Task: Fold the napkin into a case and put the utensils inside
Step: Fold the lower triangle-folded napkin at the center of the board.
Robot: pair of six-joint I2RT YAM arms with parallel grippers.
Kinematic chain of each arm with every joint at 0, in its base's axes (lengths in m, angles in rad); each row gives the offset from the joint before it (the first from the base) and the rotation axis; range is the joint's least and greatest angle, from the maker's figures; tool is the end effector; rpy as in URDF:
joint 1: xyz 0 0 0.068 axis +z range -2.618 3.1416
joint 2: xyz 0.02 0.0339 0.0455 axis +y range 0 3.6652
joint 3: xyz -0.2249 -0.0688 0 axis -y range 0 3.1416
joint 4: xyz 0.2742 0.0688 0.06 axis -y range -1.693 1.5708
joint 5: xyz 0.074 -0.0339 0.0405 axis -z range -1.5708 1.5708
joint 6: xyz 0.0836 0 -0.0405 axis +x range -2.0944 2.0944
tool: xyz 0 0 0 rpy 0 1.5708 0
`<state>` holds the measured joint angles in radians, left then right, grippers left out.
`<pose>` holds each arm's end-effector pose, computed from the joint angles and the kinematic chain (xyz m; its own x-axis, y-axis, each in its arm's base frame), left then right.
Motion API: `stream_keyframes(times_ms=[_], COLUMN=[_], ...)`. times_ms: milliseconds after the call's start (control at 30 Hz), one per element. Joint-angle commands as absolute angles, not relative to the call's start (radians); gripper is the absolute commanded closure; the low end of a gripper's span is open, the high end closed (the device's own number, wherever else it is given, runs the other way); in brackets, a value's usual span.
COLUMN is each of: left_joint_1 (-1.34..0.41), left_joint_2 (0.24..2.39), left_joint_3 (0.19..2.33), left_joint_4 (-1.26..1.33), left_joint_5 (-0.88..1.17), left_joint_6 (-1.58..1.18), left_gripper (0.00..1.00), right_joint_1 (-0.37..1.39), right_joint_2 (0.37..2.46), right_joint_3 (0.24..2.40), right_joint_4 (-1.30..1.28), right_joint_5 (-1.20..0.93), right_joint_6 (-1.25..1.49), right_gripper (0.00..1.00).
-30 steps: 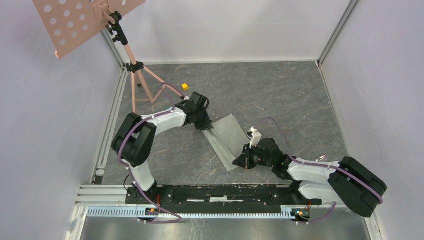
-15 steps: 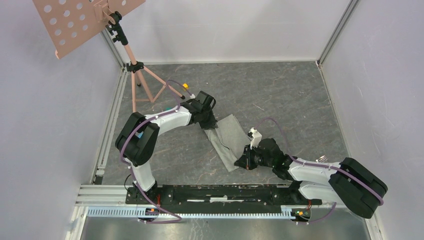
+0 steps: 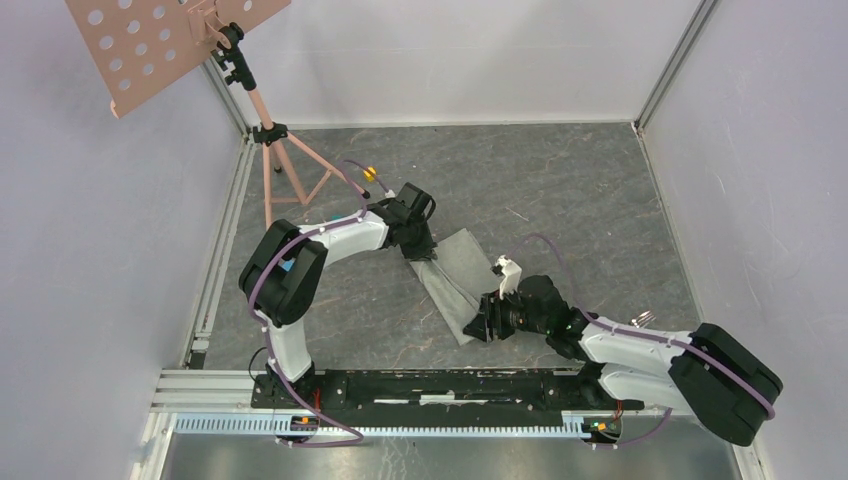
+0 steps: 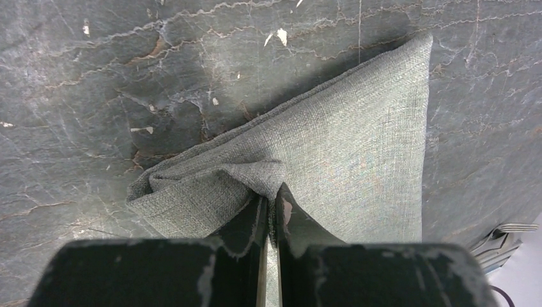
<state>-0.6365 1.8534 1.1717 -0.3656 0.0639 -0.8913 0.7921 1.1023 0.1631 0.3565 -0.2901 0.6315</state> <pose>0.3283 -0.2493 0.0669 -0.9191 -0.2860 -0.2711 -0.1529 0.8928 -0.4236 0.1638 0.2001 0.0435 -0.8137 -0.0192 -0.5810 -0.4578 0.6372 0.6200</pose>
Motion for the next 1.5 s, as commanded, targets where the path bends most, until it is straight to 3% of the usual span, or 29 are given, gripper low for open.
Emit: stream_keyframes(times_ms=[0, 100, 333, 467, 600, 767, 900, 1000, 1100, 1300, 1467], left_joint_1=[-0.646, -0.651, -0.651, -0.652, -0.651, -0.650, -0.647, -0.628, -0.593, -0.537, -0.532], left_joint_2=[1.854, 1.840, 1.823, 1.834, 1.842, 1.808, 1.733, 1.665, 1.611, 1.636, 1.688], left_joint_3=[1.209, 1.198, 1.196, 1.205, 1.216, 1.226, 1.218, 1.178, 1.127, 1.095, 1.107], left_joint_4=[-0.357, -0.353, -0.352, -0.343, -0.340, -0.341, -0.363, -0.367, -0.356, -0.318, -0.303], left_joint_5=[0.090, 0.092, 0.099, 0.119, 0.130, 0.170, 0.203, 0.213, 0.234, 0.300, 0.298], left_joint_6=[-0.848, -0.850, -0.850, -0.855, -0.856, -0.844, -0.816, -0.801, -0.805, -0.811, -0.818], left_gripper=[0.91, 0.92, 0.92, 0.92, 0.89, 0.70, 0.46, 0.39, 0.43, 0.74, 0.84], right_joint_1=[0.790, 0.791, 0.789, 0.791, 0.792, 0.792, 0.792, 0.792, 0.791, 0.792, 0.791], right_joint_2=[1.077, 1.103, 1.206, 1.215, 1.229, 1.202, 1.170, 1.158, 1.148, 1.149, 1.149], right_joint_3=[0.257, 0.323, 0.355, 0.329, 0.311, 0.254, 0.225, 0.228, 0.231, 0.236, 0.235], right_joint_4=[0.242, 0.190, 0.229, 0.270, 0.280, 0.300, 0.314, 0.301, 0.297, 0.306, 0.307], right_joint_5=[-0.206, -0.144, -0.142, -0.145, -0.131, -0.076, -0.066, -0.059, -0.057, -0.058, -0.059], right_joint_6=[0.478, 0.430, 0.462, 0.493, 0.533, 0.614, 0.641, 0.641, 0.643, 0.652, 0.655], right_gripper=[0.34, 0.28, 0.33, 0.46, 0.68, 0.99, 1.00, 1.00, 1.00, 1.00, 1.00])
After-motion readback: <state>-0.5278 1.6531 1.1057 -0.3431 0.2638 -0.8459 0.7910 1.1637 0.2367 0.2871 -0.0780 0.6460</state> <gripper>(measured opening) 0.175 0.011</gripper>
